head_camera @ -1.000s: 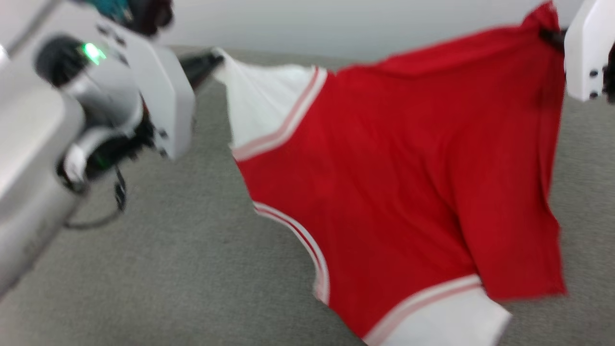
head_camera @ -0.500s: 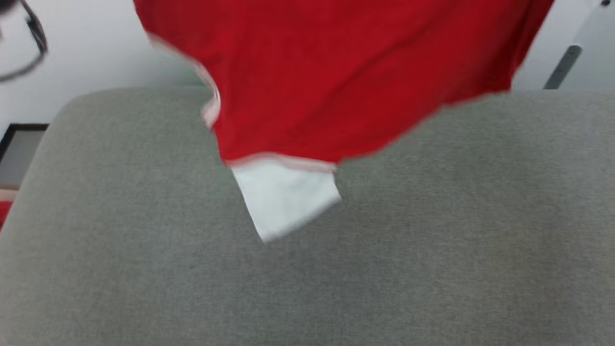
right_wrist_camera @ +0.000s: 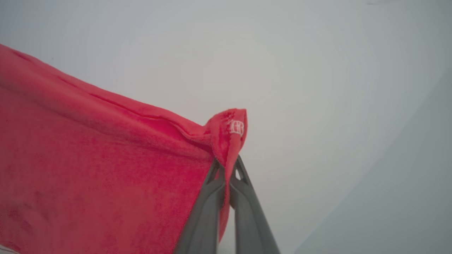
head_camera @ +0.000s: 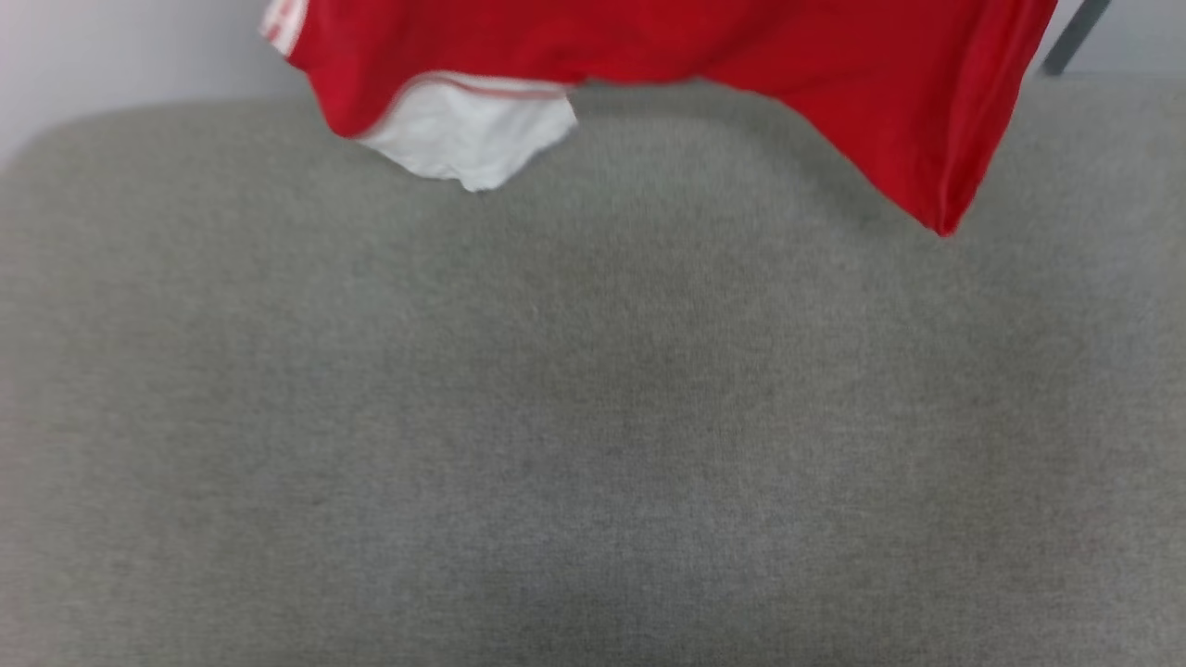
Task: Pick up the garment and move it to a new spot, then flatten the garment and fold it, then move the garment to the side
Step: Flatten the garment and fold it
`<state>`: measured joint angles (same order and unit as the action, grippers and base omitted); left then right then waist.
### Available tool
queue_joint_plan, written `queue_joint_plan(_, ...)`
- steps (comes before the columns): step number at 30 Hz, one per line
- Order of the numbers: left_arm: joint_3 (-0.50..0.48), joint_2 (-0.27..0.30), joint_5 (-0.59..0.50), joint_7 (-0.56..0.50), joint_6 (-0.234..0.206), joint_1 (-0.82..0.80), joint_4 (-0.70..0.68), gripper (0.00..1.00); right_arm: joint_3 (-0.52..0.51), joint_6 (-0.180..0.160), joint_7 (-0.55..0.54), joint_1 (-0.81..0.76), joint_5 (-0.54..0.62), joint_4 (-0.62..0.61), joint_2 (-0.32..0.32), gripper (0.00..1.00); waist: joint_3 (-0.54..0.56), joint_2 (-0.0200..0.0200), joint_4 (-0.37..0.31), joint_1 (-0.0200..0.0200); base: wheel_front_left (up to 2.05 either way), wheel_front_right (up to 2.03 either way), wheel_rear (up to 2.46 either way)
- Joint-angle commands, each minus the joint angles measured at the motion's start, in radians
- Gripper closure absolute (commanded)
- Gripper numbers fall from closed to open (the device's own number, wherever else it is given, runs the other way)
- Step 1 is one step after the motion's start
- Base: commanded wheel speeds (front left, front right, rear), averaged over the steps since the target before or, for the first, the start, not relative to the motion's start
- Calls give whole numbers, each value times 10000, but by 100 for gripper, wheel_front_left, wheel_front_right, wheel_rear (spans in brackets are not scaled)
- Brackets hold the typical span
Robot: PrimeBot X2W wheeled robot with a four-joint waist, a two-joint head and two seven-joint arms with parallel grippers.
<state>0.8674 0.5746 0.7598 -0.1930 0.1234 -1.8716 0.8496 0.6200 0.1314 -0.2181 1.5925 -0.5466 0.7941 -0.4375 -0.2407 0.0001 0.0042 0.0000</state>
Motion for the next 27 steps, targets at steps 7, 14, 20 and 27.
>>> queue_joint_plan(7,-60,-509,-662,1496,-430,-1583,1303,100,-643,-14,2555,1223,1623,1200,493,100,-2622,-1,-481,0,0,0,0)
queue_joint_plan(14,-317,-1150,-922,3180,-672,-3250,2280,100,-2167,-14,4550,2298,3820,2528,1186,100,-4040,-1,-401,0,0,0,0)
queue_joint_plan(20,-542,-1687,-689,4073,-527,-3780,2852,100,-3370,-14,4804,2226,5246,2775,1554,100,-5011,-1,-38,0,0,0,0)
queue_joint_plan(27,-363,-2127,-571,4370,-152,-2955,3403,100,-4456,-14,4825,1527,6315,2790,1981,100,-5672,-1,373,0,0,0,0)
